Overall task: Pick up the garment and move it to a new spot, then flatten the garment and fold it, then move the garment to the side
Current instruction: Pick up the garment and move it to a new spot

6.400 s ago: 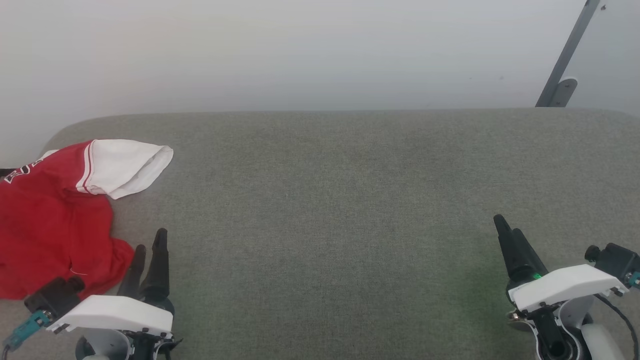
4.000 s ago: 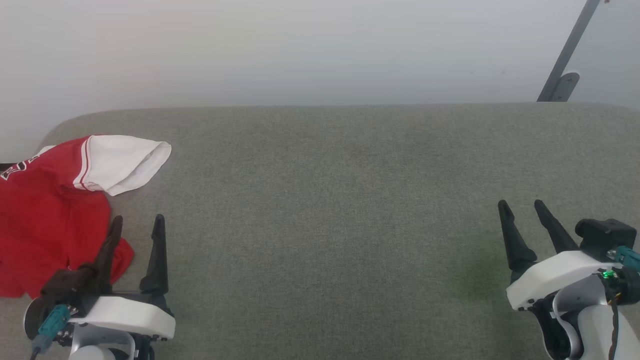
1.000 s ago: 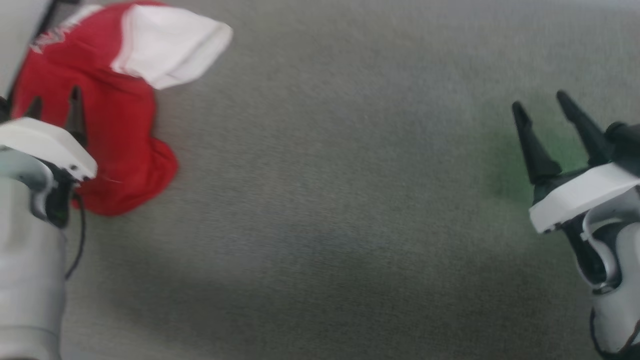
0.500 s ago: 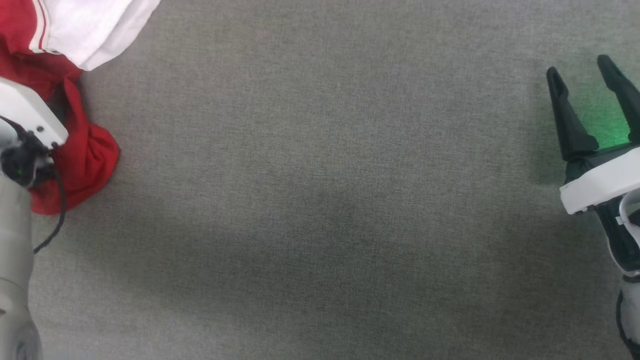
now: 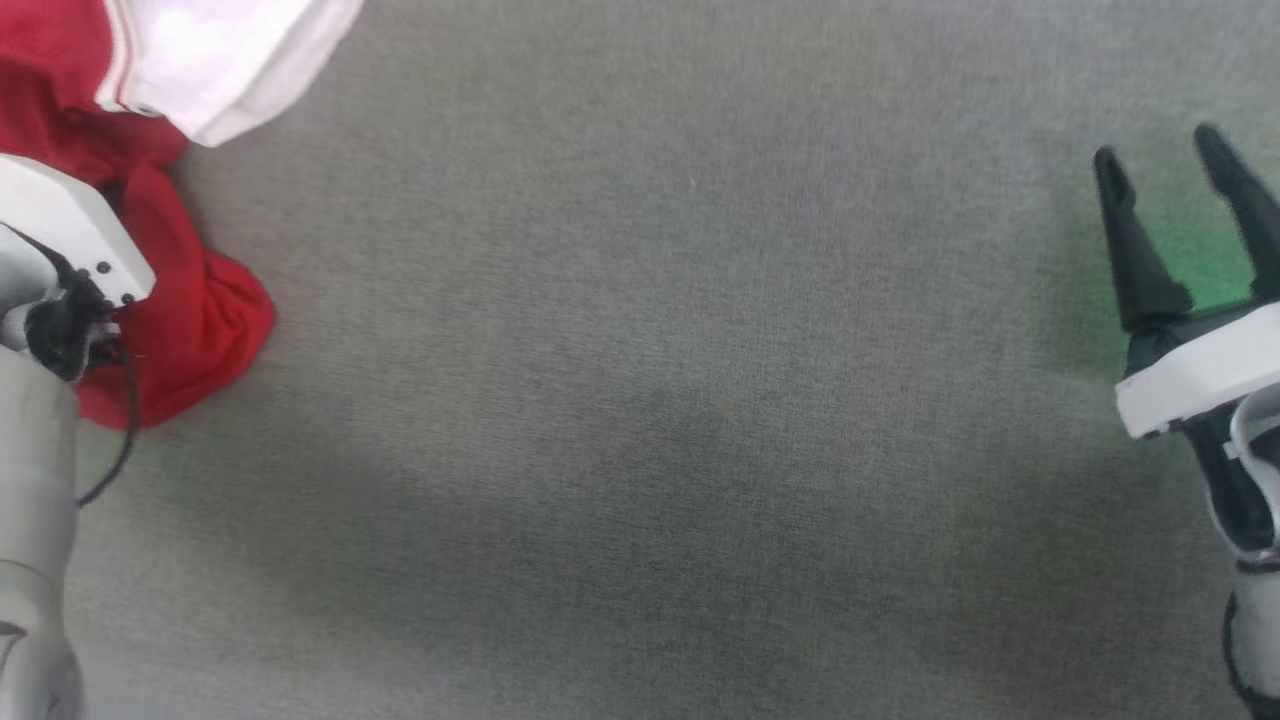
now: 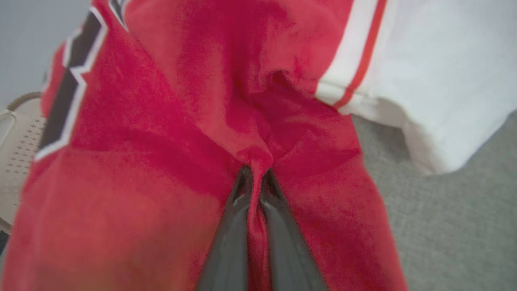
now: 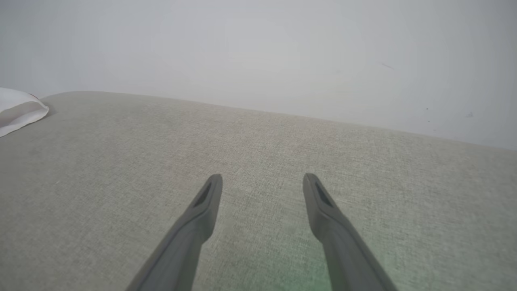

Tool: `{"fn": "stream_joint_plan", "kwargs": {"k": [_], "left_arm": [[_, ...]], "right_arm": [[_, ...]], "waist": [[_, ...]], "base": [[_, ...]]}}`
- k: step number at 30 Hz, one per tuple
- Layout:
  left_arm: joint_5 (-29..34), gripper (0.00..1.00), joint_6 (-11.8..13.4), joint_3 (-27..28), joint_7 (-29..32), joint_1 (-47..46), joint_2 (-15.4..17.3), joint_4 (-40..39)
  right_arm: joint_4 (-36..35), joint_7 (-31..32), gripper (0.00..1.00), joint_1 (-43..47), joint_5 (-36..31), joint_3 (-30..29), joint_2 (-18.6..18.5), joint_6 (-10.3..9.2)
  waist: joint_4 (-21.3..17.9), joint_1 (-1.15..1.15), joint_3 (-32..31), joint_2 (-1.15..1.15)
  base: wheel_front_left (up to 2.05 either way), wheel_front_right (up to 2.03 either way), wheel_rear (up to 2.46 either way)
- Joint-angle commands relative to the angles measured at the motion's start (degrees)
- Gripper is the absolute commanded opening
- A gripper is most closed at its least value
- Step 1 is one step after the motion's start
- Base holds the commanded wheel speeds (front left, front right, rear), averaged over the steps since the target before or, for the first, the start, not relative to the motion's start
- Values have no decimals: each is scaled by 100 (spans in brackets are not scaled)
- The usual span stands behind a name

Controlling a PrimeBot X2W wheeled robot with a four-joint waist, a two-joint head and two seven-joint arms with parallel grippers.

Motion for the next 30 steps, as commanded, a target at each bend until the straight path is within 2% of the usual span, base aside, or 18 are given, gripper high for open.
{"fn": "stream_joint_plan", "kwargs": {"k": [1,10,14,21,26,30], "left_arm": [[90,0,-23,-83,-185,-24,124,-114],[340,0,-34,-628,-835,-132,417,-825],[288,0,-35,-946,-774,-165,595,-1335],[91,0,-36,-1464,-285,-174,1025,-2629],[18,0,-32,-1578,232,-31,1158,-3583],[-30,0,80,-1636,704,152,1226,-4483]], "right_arm": [[76,-75,100,74,17,6,54,-2],[392,-277,100,347,66,6,316,-2],[501,-359,100,451,77,-30,426,-2],[653,-520,100,638,65,-126,616,-2],[705,-589,100,738,69,-234,709,-2],[734,-665,100,760,64,-345,763,-2]], "waist": [[70,0,-257,0],[161,0,-943,0],[188,0,-1243,0],[154,0,-1742,0],[47,0,-1953,0],[-113,0,-2079,0]], "base": [[0,0,0],[0,0,0],[0,0,0],[0,0,0],[0,0,0],[0,0,0]]}}
